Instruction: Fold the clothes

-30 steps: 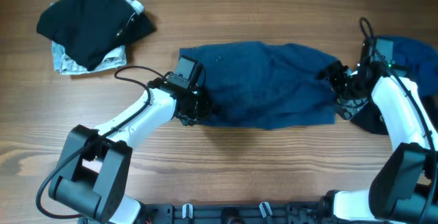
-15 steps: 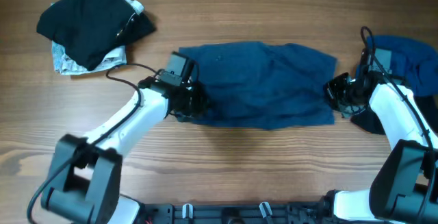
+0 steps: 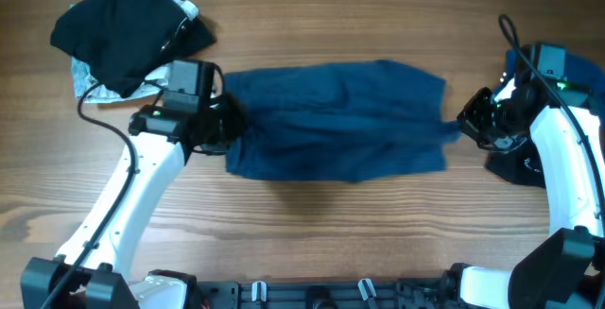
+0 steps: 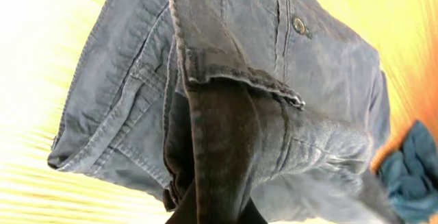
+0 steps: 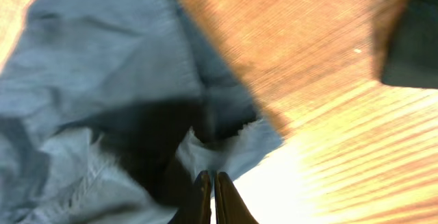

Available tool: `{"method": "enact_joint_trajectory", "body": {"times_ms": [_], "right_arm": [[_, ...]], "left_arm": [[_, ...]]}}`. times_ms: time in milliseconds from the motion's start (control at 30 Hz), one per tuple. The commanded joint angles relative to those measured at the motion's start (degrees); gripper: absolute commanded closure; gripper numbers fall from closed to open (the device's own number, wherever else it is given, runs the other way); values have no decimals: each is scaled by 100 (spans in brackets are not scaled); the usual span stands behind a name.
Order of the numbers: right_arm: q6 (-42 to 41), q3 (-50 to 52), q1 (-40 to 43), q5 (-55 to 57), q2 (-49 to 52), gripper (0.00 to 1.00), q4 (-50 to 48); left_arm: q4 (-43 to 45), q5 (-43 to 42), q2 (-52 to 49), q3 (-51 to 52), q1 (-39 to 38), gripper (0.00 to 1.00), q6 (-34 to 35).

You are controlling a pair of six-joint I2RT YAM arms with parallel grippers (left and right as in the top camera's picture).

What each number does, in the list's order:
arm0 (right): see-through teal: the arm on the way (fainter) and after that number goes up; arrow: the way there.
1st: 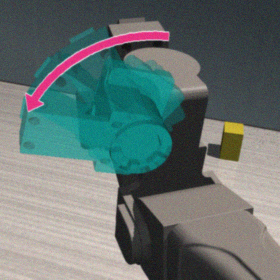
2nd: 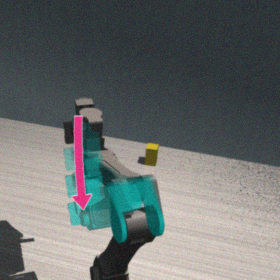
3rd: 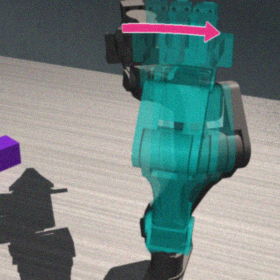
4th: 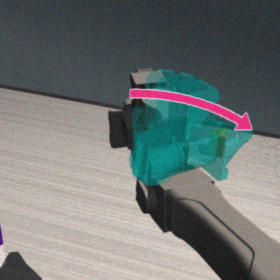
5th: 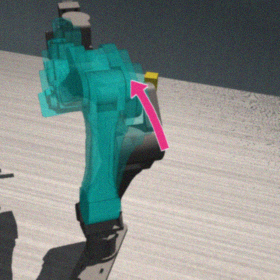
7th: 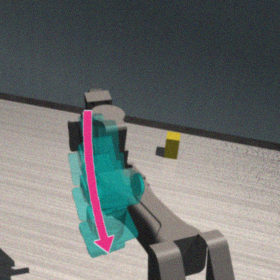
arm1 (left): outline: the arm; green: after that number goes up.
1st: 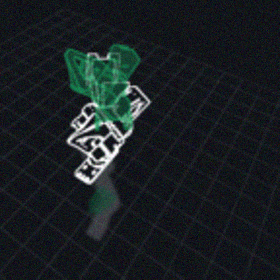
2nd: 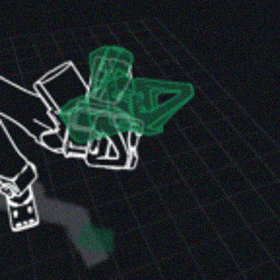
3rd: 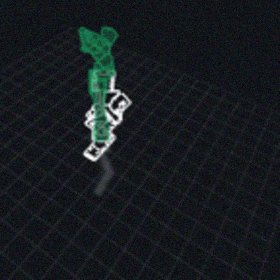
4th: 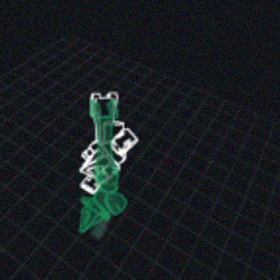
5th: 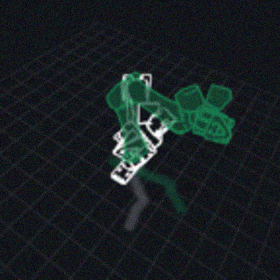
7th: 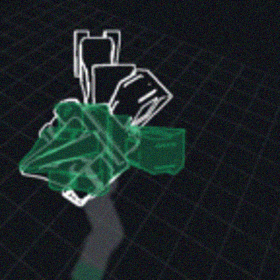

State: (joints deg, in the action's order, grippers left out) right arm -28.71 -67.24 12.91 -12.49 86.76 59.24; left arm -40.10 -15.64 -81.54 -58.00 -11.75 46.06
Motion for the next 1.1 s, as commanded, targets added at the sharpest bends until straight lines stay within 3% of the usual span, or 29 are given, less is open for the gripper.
{"method": "enact_joint_trajectory", "body": {"times_ms": [0,167,233,300,400,467,533,567,600,633,733,767,800,833,867,1067], "right_arm": [[175,-98,28,415,-74,96,133],[177,-68,28,380,-74,96,450],[214,-68,7,326,-74,95,450],[330,-68,7,247,-74,89,369],[472,-68,7,13,-74,75,208],[459,-68,7,-31,-74,73,94],[472,-68,7,-50,-74,58,31],[474,-68,7,-74,-74,35,-59],[479,-68,7,-184,-74,26,-166],[476,-68,7,-321,-74,24,-271],[481,-61,-107,-518,-72,49,-625],[474,-31,-280,-533,-72,69,-778],[468,9,-382,-566,-72,80,-890],[455,111,-658,-678,-35,96,-1196],[459,175,-887,-715,37,96,-1423],[603,249,-1816,-686,1497,96,-2175]], "left_arm": [[-170,245,142,-101,164,96,-240],[-603,245,140,-101,164,96,-240],[-960,245,140,-101,164,88,-308],[-1427,313,140,-101,164,76,-664],[-1969,557,140,-101,164,69,-667],[-2192,549,140,-101,164,68,-669],[-2428,516,140,-101,164,60,-669],[-2538,483,140,-101,164,50,-699],[-2494,490,140,-101,164,49,-728],[-2271,498,140,-101,164,49,-828],[-1526,529,101,-101,164,54,-837],[-1156,527,35,-101,157,63,-861],[-881,525,-9,-101,157,73,-914],[-490,525,-122,-101,160,90,-925],[-173,525,-280,-101,157,96,-925],[619,422,-1436,-101,149,96,-988]]}}
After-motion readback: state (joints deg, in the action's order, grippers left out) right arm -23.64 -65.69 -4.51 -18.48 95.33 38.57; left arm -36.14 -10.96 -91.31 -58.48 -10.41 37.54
